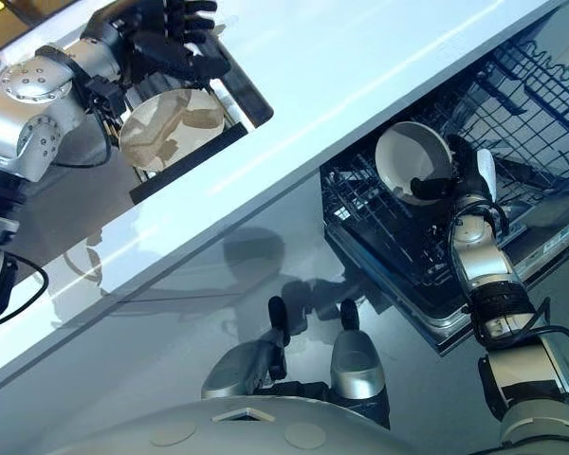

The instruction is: Pick up plates and place into dishwasher.

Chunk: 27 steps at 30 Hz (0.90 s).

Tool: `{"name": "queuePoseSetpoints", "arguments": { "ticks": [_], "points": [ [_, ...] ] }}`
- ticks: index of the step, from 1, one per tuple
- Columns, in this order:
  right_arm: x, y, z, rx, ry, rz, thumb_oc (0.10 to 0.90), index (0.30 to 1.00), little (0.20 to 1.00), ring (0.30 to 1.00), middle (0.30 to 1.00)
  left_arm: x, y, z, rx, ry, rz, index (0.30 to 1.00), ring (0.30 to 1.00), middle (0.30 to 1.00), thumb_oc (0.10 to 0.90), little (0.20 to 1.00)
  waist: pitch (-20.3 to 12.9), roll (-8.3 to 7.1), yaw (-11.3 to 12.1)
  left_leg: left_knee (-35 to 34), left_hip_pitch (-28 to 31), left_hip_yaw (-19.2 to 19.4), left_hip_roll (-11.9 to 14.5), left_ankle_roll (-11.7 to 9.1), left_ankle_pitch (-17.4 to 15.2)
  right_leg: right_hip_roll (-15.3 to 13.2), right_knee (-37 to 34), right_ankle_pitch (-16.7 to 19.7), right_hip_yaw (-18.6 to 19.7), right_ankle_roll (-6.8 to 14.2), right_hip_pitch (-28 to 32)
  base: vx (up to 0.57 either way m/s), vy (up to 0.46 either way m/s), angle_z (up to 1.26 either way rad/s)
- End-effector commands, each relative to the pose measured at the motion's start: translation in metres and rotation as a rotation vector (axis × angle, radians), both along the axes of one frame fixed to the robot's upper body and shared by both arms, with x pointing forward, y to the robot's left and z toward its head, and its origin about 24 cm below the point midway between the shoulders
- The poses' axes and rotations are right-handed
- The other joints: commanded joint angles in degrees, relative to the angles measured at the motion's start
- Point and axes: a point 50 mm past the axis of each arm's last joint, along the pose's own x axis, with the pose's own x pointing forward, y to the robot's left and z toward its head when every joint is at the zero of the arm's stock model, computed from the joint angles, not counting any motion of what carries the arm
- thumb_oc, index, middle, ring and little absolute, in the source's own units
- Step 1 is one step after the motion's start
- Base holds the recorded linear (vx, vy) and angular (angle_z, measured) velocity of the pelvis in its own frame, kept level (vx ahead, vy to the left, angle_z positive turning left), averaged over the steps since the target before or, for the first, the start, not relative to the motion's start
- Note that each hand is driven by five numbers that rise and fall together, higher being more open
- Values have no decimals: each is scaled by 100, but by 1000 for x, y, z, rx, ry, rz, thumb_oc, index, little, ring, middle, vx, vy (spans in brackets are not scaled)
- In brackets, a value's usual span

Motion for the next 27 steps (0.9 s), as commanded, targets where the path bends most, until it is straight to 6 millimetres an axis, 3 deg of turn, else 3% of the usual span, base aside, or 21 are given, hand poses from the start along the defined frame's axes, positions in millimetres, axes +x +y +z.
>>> {"name": "queuePoseSetpoints", "arguments": {
  "ticks": [1, 7, 11, 14, 17, 20, 27],
  "points": [
    [-3, -6, 36, -99, -203, -19, 800, 900, 900, 900, 900, -14, 7, 55, -161, -291, 45, 900, 900, 900, 800, 900, -851, -76, -49, 142, 200, 104, -355, 121, -912, 463, 632, -489, -133, 76, -325, 7, 38, -8],
    [-14, -5, 42, -70, -314, -43, 800, 900, 900, 900, 900, -16, 20, 53, -105, -308, 170, 900, 900, 900, 800, 900, -934, -79, -71, 131, 256, 86, -372, 153, -951, 453, 666, -505, -89, 119, -311, 1, 47, -5],
    [-25, -4, 50, -47, -383, -7, 800, 900, 900, 900, 900, -14, 51, 39, 131, -199, 336, 900, 900, 900, 800, 900, -999, -64, -97, 164, 285, 96, -412, 204, -992, 429, 663, -488, -58, 165, -296, 7, 69, -6],
    [-31, -2, 67, -52, -480, 26, 800, 900, 900, 900, 900, -13, 85, 24, 342, -67, 465, 900, 900, 900, 800, 900, -1014, -43, -126, 217, 283, 140, -441, 241, -1033, 405, 661, -472, -35, 211, -297, -17, 75, -19],
    [-39, 4, 84, -64, -588, 84, 800, 900, 900, 900, 900, -18, 114, 10, 442, 42, 536, 900, 900, 900, 800, 900, -1004, -21, -159, 259, 278, 165, -476, 273, -1068, 375, 682, -459, -15, 260, -319, -33, 95, -7],
    [-49, 11, 106, -73, -699, 157, 800, 900, 900, 900, 900, -26, 137, 2, 480, 115, 597, 900, 900, 900, 800, 900, -997, 17, -223, 283, 277, 219, -516, 295, -1088, 356, 709, -436, 24, 308, -360, -41, 114, -3],
    [-56, 17, 119, -89, -736, 237, 800, 900, 900, 900, 900, -33, 160, -14, 509, 226, 643, 900, 900, 900, 800, 900, -1068, 50, -298, 292, 284, 295, -562, 326, -1125, 332, 709, -407, 86, 371, -413, -18, 94, -6]
  ]
}}
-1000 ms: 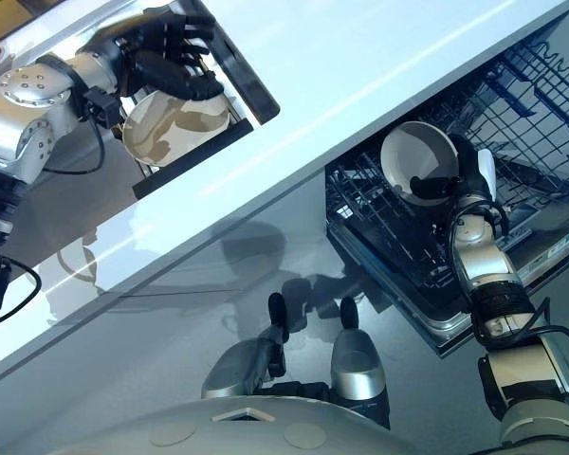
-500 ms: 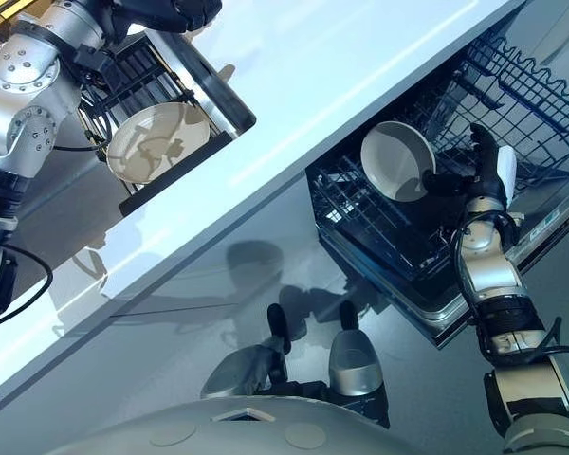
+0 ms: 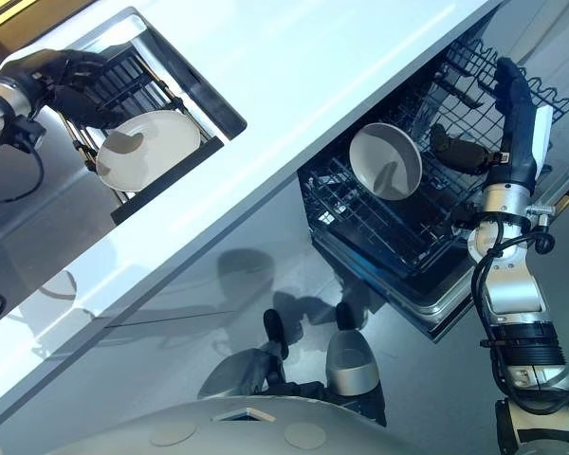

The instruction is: Pick up plates and place into dishwasher.

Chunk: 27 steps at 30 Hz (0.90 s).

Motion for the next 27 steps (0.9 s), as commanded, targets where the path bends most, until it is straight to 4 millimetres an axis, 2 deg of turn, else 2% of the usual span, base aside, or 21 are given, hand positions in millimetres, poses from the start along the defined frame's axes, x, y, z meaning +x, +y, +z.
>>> {"name": "queuePoseSetpoints", "arguments": {
  "ticks": [1, 6, 8, 15, 16, 18, 25, 26, 27],
  "points": [
    [-12, 2, 52, -132, -218, 65, 800, 900, 900, 900, 900, -15, 26, 33, 25, -111, 80, 900, 900, 900, 800, 900, -920, 349, -128, 290, 116, -38, -503, 282, -993, 387, 678, -459, -101, 309, -375, -1, 77, -12],
    [-10, 6, 57, -136, -225, 80, 800, 900, 900, 900, 900, -13, 28, 13, -18, -9, 79, 900, 900, 900, 800, 900, -936, 336, -165, 294, 124, 22, -520, 299, -1007, 378, 675, -445, -58, 329, -391, -8, 65, -17],
    [-8, 8, 60, -127, -227, 95, 800, 900, 900, 900, 900, -10, 23, 0, -93, 42, 48, 900, 900, 900, 800, 900, -923, 340, -188, 298, 125, 59, -533, 308, -1010, 373, 689, -439, -46, 340, -410, -22, 64, -6],
    [-5, 16, 70, -121, -271, 121, 800, 900, 900, 900, 900, -6, -5, -56, -336, 337, -76, 900, 900, 900, 800, 900, -875, 361, -240, 283, 128, 157, -535, 328, -1005, 365, 753, -434, -50, 387, -468, -20, 32, -3],
    [-5, 16, 70, -121, -271, 121, 800, 900, 900, 900, 900, -6, -5, -57, -337, 344, -80, 900, 900, 900, 800, 900, -876, 362, -241, 278, 130, 158, -535, 328, -1004, 366, 751, -432, -50, 389, -468, 0, 0, 0],
    [-3, 21, 74, -125, -286, 133, 800, 900, 900, 900, 900, -9, -17, -79, -411, 479, -131, 900, 900, 900, 800, 900, -859, 365, -236, 263, 128, 149, -534, 334, -999, 363, 733, -410, -57, 402, -478, -11, -5, -2],
    [1, 30, 79, -127, -292, 164, 800, 900, 900, 900, 900, -15, -39, -99, -520, 600, -213, 900, 900, 900, 800, 900, -871, 355, -140, 269, 122, 85, -539, 341, -995, 359, 650, -382, -122, 402, -422, -12, -37, -10],
    [1, 31, 78, -127, -295, 164, 800, 900, 900, 900, 900, -15, -39, -99, -511, 591, -217, 808, 808, 808, 693, 793, -879, 358, -126, 272, 119, 75, -538, 340, -996, 363, 643, -382, -134, 400, -414, 1, -52, -9],
    [2, 32, 79, -123, -300, 166, 800, 900, 900, 900, 900, -14, -41, -98, -523, 567, -222, 632, 632, 632, 487, 587, -896, 357, -105, 275, 120, 60, -537, 335, -994, 370, 630, -381, -149, 393, -399, 4, -46, -5]
  ]
}}
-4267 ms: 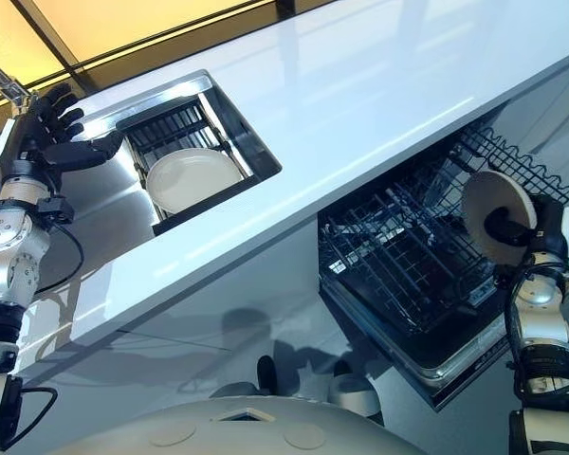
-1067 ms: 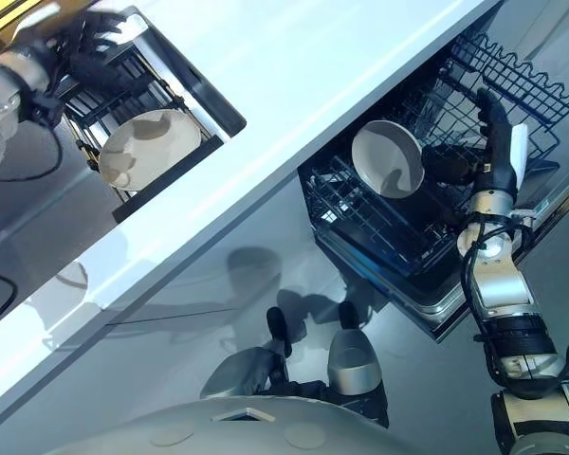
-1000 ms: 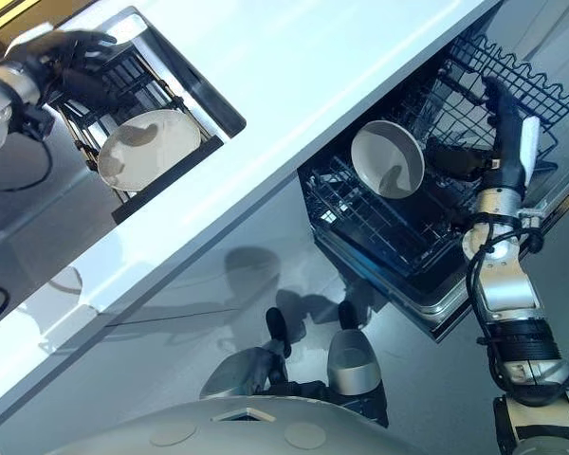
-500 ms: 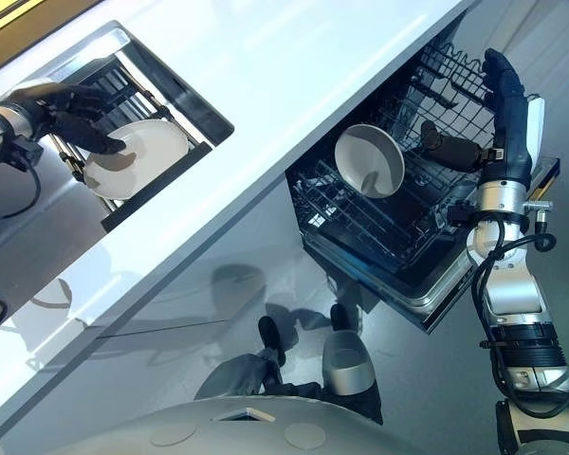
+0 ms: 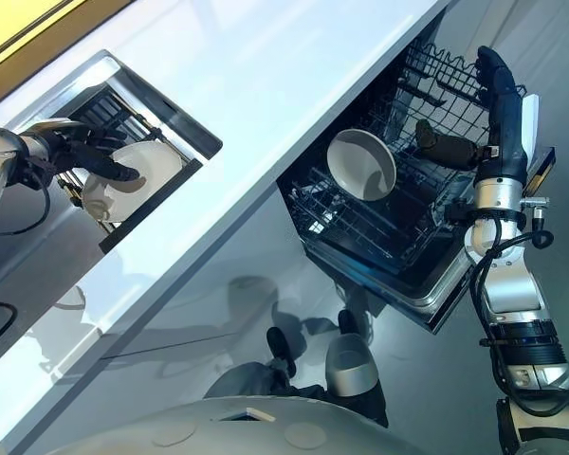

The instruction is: Pick up plates and place into dishwasher.

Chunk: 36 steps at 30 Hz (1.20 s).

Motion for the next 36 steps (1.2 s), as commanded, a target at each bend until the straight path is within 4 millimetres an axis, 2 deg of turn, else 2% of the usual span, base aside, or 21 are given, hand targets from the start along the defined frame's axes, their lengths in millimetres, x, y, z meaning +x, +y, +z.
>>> {"name": "queuePoseSetpoints", "arguments": {
  "ticks": [1, 2, 3, 14, 20, 26, 35, 36],
  "points": [
    [-2, 22, 71, -90, -304, 111, 800, 900, 900, 900, 900, -2, -48, -44, -315, 156, -249, 587, 587, 587, 435, 535, -667, 131, 131, 276, -61, -233, -506, 278, -849, 396, 574, -397, -253, 366, -341, 2, -51, -3],
    [-1, 22, 71, -84, -305, 115, 800, 900, 900, 900, 900, -2, -49, -43, -319, 130, -250, 488, 488, 488, 320, 420, -678, 130, 150, 275, -57, -245, -504, 278, -851, 404, 567, -404, -263, 358, -325, -1, -61, 0],
    [-2, 23, 71, -76, -311, 114, 800, 900, 900, 900, 900, -2, -50, -42, -333, 109, -249, 300, 300, 300, 100, 200, -706, 129, 196, 272, -51, -272, -499, 271, -853, 416, 551, -416, -290, 348, -298, -4, -68, -1],
    [-1, 29, 77, -50, -369, 140, 800, 900, 900, 900, 900, -4, -54, -31, -407, 43, -305, 300, 300, 300, 100, 200, -857, 106, 376, 272, -26, -405, -449, 232, -832, 476, 441, -459, -423, 269, -131, -18, -66, 5],
    [-1, 33, 84, -31, -404, 166, 800, 900, 900, 900, 900, -4, -49, -29, -405, 27, -292, 300, 300, 300, 100, 200, -955, 74, 436, 263, -4, -438, -425, 204, -823, 513, 372, -467, -476, 235, -54, -13, -59, 9],
    [-2, 35, 92, -35, -439, 178, 800, 900, 900, 900, 900, -5, -44, -25, -412, -4, -282, 300, 300, 300, 100, 200, -1033, 70, 475, 237, -9, -500, -412, 168, -791, 544, 319, -477, -485, 206, -12, -17, -39, 0],
    [-2, 34, 92, -28, -443, 177, 800, 900, 900, 900, 900, -4, -43, -23, -447, -76, -292, 300, 300, 300, 100, 200, -1103, 67, 471, 216, 10, -511, -386, 142, -771, 559, 300, -491, -521, 182, 18, -1, -4, 0],
    [-2, 34, 92, -26, -443, 177, 800, 900, 900, 900, 900, -3, -44, -22, -449, -89, -294, 352, 352, 352, 160, 260, -1109, 66, 462, 216, 18, -510, -382, 140, -774, 560, 303, -495, -520, 180, 22, 0, 0, 0]
  ]
}}
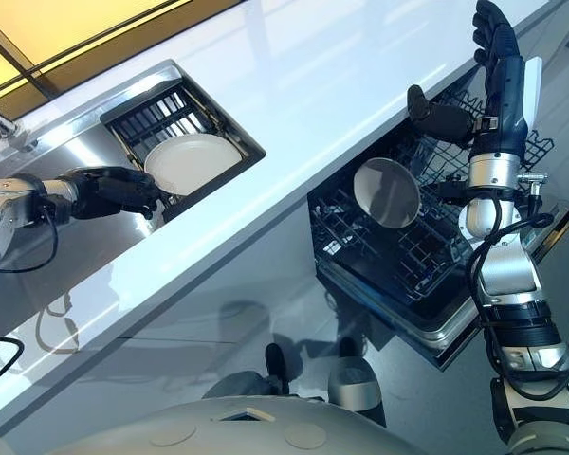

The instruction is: Pick up plates and place into dishwasher.

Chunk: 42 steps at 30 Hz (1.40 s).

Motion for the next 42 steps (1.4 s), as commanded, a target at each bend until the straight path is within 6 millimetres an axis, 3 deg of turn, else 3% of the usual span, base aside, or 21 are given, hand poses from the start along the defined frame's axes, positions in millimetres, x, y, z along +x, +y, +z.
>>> {"name": "queuePoseSetpoints", "arguments": {
  "ticks": [1, 2, 3, 8, 11, 13, 15, 17, 18, 19, 25, 33, 39, 42],
  "points": [
    [-11, 17, 65, -38, -326, 103, 800, 900, 900, 900, 900, 24, -31, 35, -112, -236, -125, 411, 411, 411, 229, 329, -600, 183, -165, 224, -50, -265, -358, 204, -728, 594, 482, -500, -242, 184, -169, 0, 0, 0],
    [-10, 17, 64, -36, -324, 108, 800, 900, 900, 900, 900, 26, -33, 37, -98, -256, -121, 811, 811, 811, 696, 796, -612, 184, -180, 223, -48, -265, -355, 200, -727, 595, 485, -500, -242, 181, -174, 0, 0, 0],
    [-10, 17, 64, -35, -323, 111, 800, 900, 900, 900, 900, 28, -33, 39, -91, -274, -107, 900, 900, 900, 800, 900, -616, 181, -188, 221, -49, -265, -355, 198, -723, 595, 486, -499, -241, 179, -176, 0, 0, 0],
    [-9, 19, 63, -35, -312, 116, 800, 900, 900, 900, 900, 37, -19, 59, 46, -472, 97, 900, 900, 900, 800, 900, -648, 153, -218, 204, -43, -244, -351, 200, -714, 592, 492, -508, -241, 178, -184, 0, 0, 0],
    [-9, 15, 62, -32, -306, 103, 800, 900, 900, 900, 900, 34, 3, 85, 286, -610, 205, 900, 900, 900, 800, 900, -679, 128, -199, 194, -49, -229, -351, 192, -702, 592, 459, -481, -254, 176, -189, 0, 0, 0],
    [-10, 10, 63, -30, -303, 93, 800, 900, 900, 900, 900, 25, 21, 113, 603, -736, 275, 900, 900, 900, 800, 900, -693, 111, -179, 182, -57, -234, -357, 186, -692, 598, 418, -454, -254, 165, -193, 0, 0, 0],
    [-12, 7, 64, -29, -304, 89, 800, 900, 900, 900, 900, 18, 29, 128, 733, -795, 289, 900, 900, 900, 800, 900, -695, 104, -174, 173, -57, -232, -360, 180, -688, 601, 398, -441, -252, 162, -194, -5, 0, -3],
    [-19, -1, 63, -25, -305, 76, 800, 900, 900, 900, 900, -2, 42, 156, 876, -929, 336, 900, 900, 900, 800, 900, -684, 94, -139, 170, -75, -228, -361, 163, -669, 597, 372, -420, -249, 146, -204, -28, 12, -10],
    [-25, -9, 60, -20, -307, 64, 800, 900, 900, 900, 900, -15, 42, 171, 911, -1034, 337, 900, 900, 900, 800, 900, -665, 83, -97, 171, -82, -224, -351, 150, -662, 598, 368, -414, -255, 140, -205, -36, 19, -11],
    [-28, -12, 58, -17, -307, 58, 800, 900, 900, 900, 900, -20, 41, 173, 901, -1073, 339, 900, 900, 900, 800, 900, -655, 76, -72, 176, -88, -227, -346, 145, -659, 598, 373, -416, -248, 134, -207, -35, 19, -10],
    [-32, -12, 46, -5, -298, 44, 800, 900, 900, 900, 900, -35, 17, 151, 858, -1180, 287, 900, 900, 900, 800, 900, -628, 37, 25, 187, -80, -263, -321, 131, -652, 612, 440, -459, -249, 103, -202, -14, 4, -7],
    [-25, -3, 46, 7, -284, 33, 800, 900, 900, 900, 900, -26, -11, 132, 853, -1178, 197, 900, 900, 900, 800, 900, -640, 8, 34, 169, -60, -294, -317, 118, -629, 604, 479, -460, -269, 107, -213, 0, 0, 0],
    [-26, -5, 42, 13, -269, 27, 800, 900, 900, 900, 900, -20, -16, 124, 941, -1105, 90, 900, 900, 900, 800, 900, -647, 12, 6, 152, -50, -265, -319, 118, -623, 587, 479, -440, -284, 136, -230, 0, 0, 0],
    [-26, -6, 40, 17, -259, 25, 800, 900, 900, 900, 900, -19, -21, 122, 902, -1068, 33, 900, 900, 900, 800, 900, -636, 25, 13, 157, -52, -259, -317, 117, -624, 580, 489, -432, -287, 148, -244, 0, 0, 0]
  ]
}}
